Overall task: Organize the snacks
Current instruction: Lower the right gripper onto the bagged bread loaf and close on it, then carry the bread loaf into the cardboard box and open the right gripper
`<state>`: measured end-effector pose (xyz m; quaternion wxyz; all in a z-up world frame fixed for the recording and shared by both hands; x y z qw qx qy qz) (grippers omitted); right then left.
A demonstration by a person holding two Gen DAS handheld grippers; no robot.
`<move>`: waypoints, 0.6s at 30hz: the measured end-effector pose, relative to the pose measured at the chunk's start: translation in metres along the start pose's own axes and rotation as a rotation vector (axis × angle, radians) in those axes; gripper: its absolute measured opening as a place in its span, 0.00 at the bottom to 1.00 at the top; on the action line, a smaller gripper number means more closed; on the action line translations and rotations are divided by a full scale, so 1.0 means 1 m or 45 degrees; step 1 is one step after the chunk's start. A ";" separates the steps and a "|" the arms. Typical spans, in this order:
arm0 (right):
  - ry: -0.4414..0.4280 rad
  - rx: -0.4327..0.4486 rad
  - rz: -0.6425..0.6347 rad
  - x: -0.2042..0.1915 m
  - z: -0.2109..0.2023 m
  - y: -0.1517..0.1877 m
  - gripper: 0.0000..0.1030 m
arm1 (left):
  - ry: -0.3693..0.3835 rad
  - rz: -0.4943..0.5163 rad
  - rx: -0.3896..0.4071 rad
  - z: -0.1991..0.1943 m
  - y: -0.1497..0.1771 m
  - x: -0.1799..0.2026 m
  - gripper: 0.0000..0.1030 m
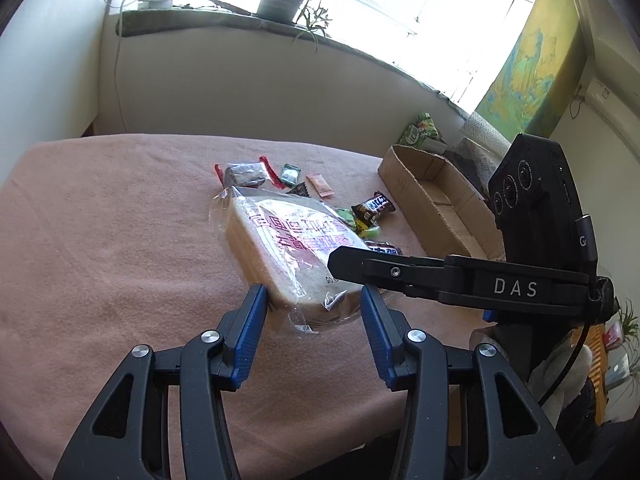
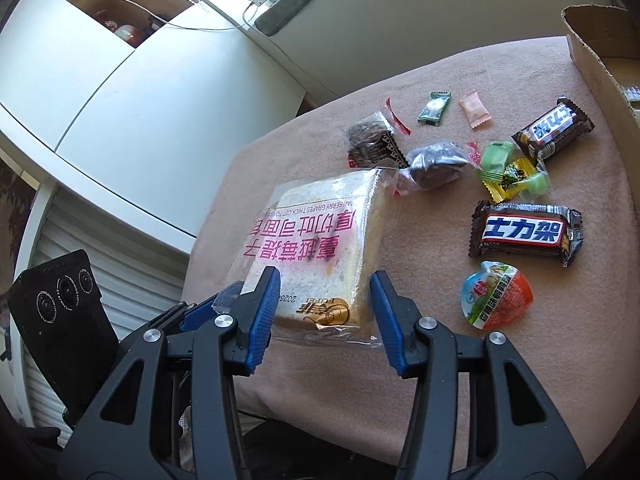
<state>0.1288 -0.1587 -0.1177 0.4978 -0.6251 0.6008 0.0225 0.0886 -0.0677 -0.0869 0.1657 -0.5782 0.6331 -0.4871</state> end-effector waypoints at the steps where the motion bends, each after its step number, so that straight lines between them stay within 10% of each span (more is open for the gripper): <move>1: 0.000 0.007 -0.003 -0.002 -0.002 -0.002 0.49 | 0.002 0.006 0.007 -0.001 -0.002 0.002 0.44; 18: 0.089 0.152 -0.019 0.036 -0.061 -0.047 0.49 | 0.136 0.104 0.028 0.044 -0.019 0.068 0.44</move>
Point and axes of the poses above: each gripper's, at about its wrist camera, not at the fingertips, and z roughly the way its jaws point, x to its right, y to its underside, the point moved 8 cm from there along z, roughly the way its jaws point, and after that the axes turned 15 degrees about x, right-handed, at the moved point
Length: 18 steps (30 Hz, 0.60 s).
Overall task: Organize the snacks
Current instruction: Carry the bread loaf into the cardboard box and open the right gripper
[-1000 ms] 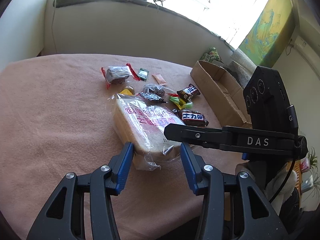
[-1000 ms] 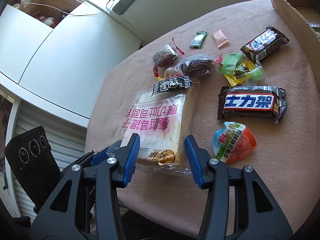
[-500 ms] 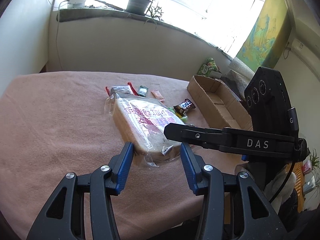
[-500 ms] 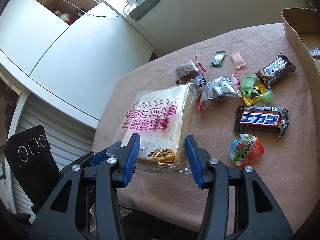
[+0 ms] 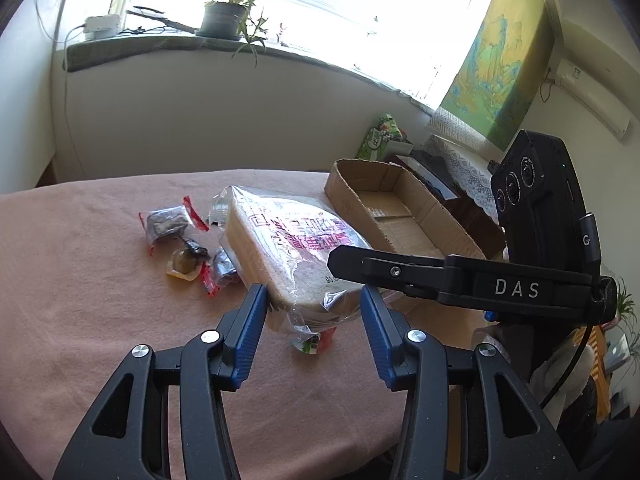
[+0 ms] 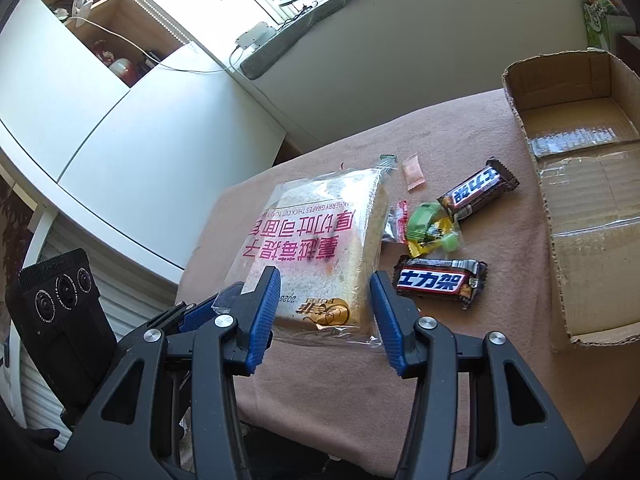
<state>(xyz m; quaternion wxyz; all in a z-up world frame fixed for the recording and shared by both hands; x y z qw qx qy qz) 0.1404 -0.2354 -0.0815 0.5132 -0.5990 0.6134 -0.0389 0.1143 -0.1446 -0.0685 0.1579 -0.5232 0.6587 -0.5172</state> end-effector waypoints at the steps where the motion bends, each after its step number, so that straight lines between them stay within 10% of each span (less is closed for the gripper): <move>1: 0.012 0.010 -0.002 0.005 -0.004 -0.004 0.49 | 0.011 0.007 -0.003 0.005 -0.001 0.005 0.44; 18: 0.192 0.179 0.076 0.110 -0.067 -0.065 0.49 | 0.222 0.107 -0.061 0.087 -0.011 0.087 0.45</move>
Point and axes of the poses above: each gripper's, at about its wrist camera, not at the fingertips, and z roughly the way its jaws point, x to its right, y to its underside, the point moved 8 cm from there along z, roughly the way its jaws point, and after that the axes turned 15 degrees about x, right-handed, at the moved point
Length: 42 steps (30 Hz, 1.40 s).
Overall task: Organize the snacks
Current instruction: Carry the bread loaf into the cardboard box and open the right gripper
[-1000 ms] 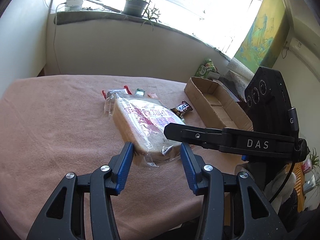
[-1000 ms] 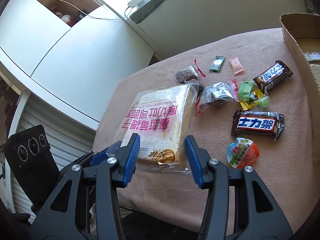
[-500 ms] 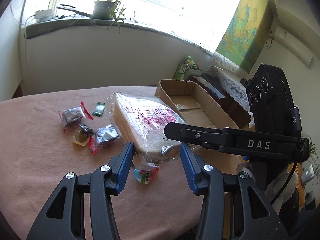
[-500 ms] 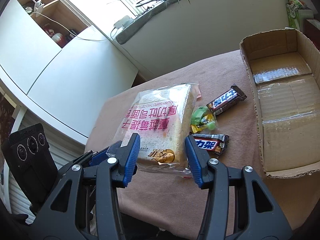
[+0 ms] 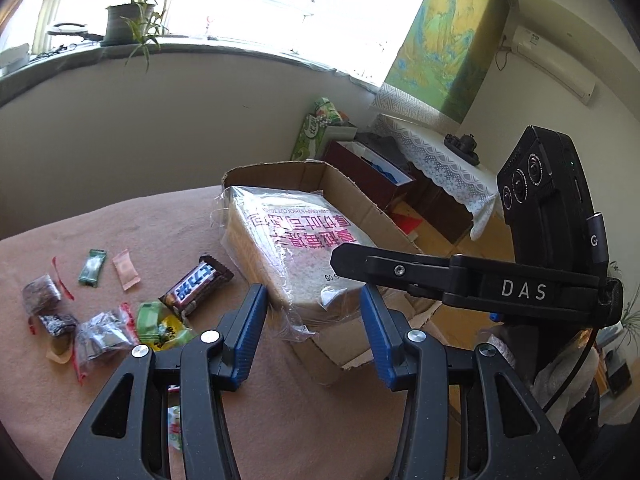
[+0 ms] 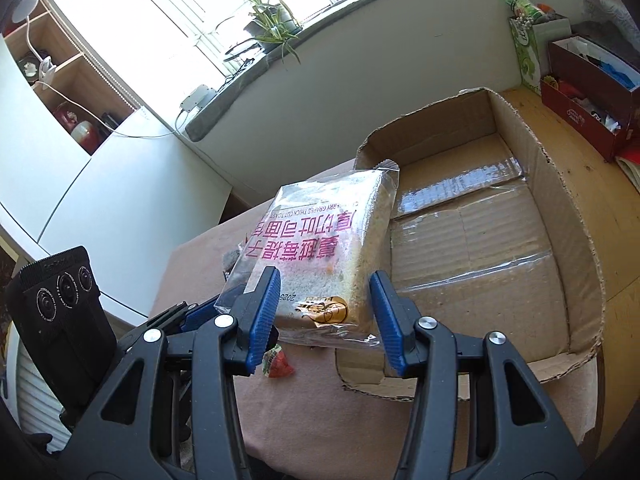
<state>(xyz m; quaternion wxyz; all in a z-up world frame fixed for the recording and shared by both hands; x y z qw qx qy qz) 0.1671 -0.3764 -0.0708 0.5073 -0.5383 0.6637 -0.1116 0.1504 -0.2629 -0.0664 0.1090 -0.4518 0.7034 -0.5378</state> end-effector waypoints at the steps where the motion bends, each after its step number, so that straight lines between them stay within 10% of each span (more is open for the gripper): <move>1: 0.013 0.004 0.003 0.006 -0.001 -0.002 0.49 | 0.008 0.004 -0.010 0.006 0.001 0.003 0.45; 22: 0.273 0.015 -0.031 0.070 0.003 -0.010 0.49 | 0.022 0.101 -0.125 0.056 0.012 0.019 0.45; 42: 0.235 0.082 -0.355 -0.046 -0.006 0.024 0.57 | -0.164 0.038 0.088 -0.060 -0.011 -0.080 0.57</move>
Point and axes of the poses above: each gripper's, at about its wrist camera, not at the fingertips, and z roughly the way its jaws point, x to its right, y to its underside, the point moved 8 cm from there along z, roughly the way its jaws point, and after that the axes turned 15 degrees about x, right-handed, at the moved point
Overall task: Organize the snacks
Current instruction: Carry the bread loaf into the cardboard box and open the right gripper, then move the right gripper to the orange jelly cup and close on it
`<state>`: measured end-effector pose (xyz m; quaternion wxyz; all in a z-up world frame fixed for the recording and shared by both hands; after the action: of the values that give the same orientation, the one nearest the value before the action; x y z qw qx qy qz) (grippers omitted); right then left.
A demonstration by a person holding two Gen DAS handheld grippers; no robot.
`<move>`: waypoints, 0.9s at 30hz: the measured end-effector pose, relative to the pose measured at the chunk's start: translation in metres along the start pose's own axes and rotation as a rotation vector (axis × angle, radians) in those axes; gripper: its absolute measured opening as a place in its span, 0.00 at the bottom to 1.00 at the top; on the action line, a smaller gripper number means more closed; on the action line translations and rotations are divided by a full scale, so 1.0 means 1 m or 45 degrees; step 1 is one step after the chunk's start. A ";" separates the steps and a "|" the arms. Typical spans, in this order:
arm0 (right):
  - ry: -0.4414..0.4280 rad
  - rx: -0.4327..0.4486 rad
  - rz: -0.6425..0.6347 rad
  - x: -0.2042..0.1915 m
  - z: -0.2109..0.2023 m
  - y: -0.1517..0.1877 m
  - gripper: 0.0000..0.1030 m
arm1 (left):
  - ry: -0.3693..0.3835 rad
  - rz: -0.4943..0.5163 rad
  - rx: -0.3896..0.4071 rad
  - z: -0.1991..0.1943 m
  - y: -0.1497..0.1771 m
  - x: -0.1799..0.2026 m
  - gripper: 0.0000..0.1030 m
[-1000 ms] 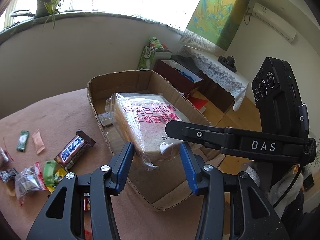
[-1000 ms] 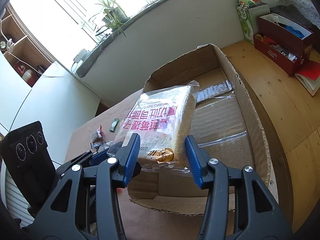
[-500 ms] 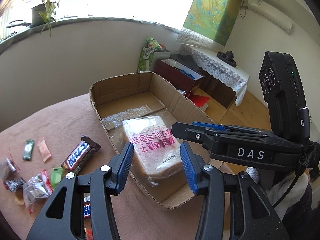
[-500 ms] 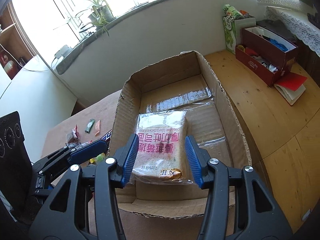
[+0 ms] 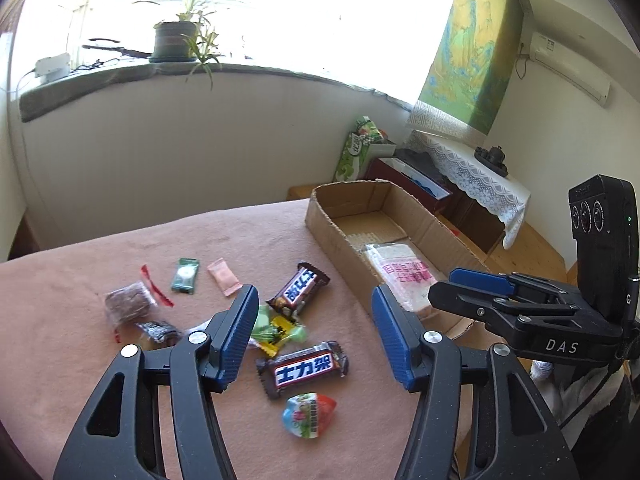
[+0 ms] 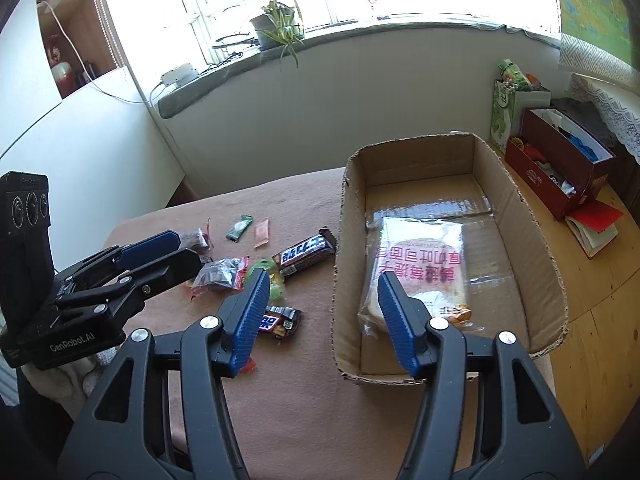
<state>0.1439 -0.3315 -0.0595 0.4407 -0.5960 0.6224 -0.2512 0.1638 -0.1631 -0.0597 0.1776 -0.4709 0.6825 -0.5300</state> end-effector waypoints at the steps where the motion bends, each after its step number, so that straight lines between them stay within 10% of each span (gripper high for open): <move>1: -0.019 -0.005 -0.015 -0.008 0.001 0.003 0.57 | -0.025 -0.011 0.002 -0.005 0.002 -0.008 0.57; 13: -0.122 -0.158 -0.160 -0.071 0.017 0.074 0.57 | -0.269 -0.108 -0.074 -0.037 0.048 -0.093 0.56; 27: -0.113 -0.260 -0.205 -0.083 0.048 0.110 0.57 | -0.321 -0.099 -0.152 -0.003 0.062 -0.123 0.43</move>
<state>0.1186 -0.2235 -0.1544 0.3832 -0.6964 0.5747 -0.1945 0.1935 -0.0595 -0.1455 0.2131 -0.5695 0.6663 -0.4316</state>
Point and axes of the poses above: each gripper's, at about its wrist camera, not at the fingertips, and z roughly the way its jaws point, x to its right, y to its underside, the point moved 8 cm from there along z, roughly the way its jaws point, and after that the axes turned 15 degrees about x, right-handed, at the moved point
